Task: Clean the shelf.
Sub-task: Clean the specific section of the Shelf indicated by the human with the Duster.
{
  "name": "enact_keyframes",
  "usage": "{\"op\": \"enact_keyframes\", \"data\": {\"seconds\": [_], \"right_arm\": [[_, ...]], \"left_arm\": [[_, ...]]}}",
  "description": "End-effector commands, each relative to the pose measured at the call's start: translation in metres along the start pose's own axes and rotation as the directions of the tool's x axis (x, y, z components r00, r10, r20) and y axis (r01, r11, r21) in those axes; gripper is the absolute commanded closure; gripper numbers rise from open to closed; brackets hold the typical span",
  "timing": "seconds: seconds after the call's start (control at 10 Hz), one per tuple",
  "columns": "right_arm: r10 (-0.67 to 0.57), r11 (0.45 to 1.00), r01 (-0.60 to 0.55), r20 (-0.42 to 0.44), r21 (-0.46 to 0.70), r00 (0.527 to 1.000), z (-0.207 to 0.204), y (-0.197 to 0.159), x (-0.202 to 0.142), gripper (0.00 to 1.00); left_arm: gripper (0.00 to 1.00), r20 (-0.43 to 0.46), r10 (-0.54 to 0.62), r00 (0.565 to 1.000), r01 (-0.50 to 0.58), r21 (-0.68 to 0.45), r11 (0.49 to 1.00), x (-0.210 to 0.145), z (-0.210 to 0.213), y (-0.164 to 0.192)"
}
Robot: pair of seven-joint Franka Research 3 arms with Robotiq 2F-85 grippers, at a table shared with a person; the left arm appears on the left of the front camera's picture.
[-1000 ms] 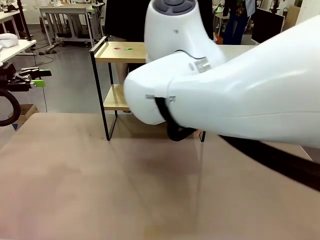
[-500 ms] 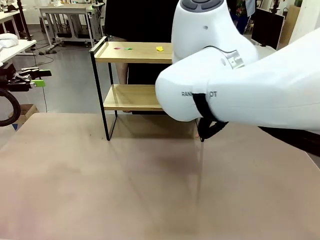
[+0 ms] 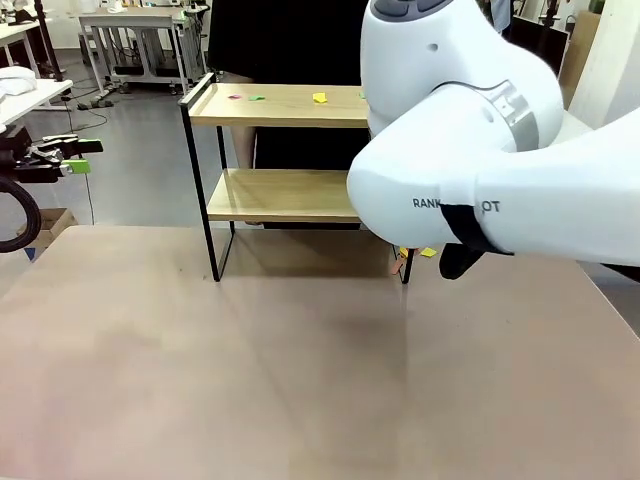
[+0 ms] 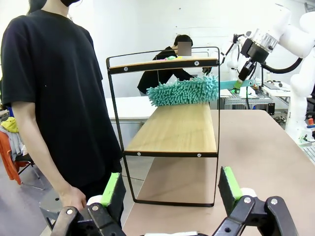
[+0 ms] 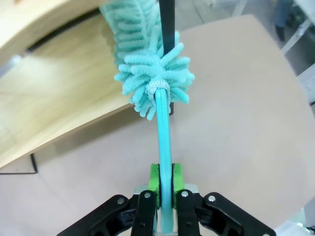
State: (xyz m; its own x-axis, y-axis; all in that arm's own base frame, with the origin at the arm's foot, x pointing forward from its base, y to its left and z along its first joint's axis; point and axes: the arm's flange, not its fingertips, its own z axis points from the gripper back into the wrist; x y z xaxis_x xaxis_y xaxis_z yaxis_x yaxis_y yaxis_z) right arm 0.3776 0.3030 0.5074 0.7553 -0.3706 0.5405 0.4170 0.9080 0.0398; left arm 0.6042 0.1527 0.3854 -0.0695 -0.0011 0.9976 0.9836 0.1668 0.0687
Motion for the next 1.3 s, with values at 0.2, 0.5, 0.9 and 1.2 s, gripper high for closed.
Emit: {"op": "enact_keyframes", "data": {"seconds": [0.2,0.5,0.9,1.2], "right_arm": [[0.0,1.0,0.0,0.0,0.0,1.0,0.0,0.0,0.0,0.87],[0.063,0.996,-0.063,-0.009,0.07,0.998,0.009,-0.001,-0.005,0.87],[0.046,0.996,-0.043,-0.041,0.078,0.998,0.027,-0.035,-0.004,0.87],[0.075,0.994,-0.072,-0.038,0.083,0.996,0.039,-0.05,-0.008,0.87]], "left_arm": [[0.0,-0.003,-0.017,1.0,0.017,-0.001,1.0,0.002,0.0,0.0],[0.0,-0.003,-0.017,1.0,0.017,-0.001,1.0,0.002,0.0,0.0],[0.0,-0.003,-0.017,1.0,0.017,-0.001,1.0,0.002,0.0,0.0],[0.0,-0.003,-0.017,1.0,0.017,-0.001,1.0,0.002,0.0,0.0]]}}
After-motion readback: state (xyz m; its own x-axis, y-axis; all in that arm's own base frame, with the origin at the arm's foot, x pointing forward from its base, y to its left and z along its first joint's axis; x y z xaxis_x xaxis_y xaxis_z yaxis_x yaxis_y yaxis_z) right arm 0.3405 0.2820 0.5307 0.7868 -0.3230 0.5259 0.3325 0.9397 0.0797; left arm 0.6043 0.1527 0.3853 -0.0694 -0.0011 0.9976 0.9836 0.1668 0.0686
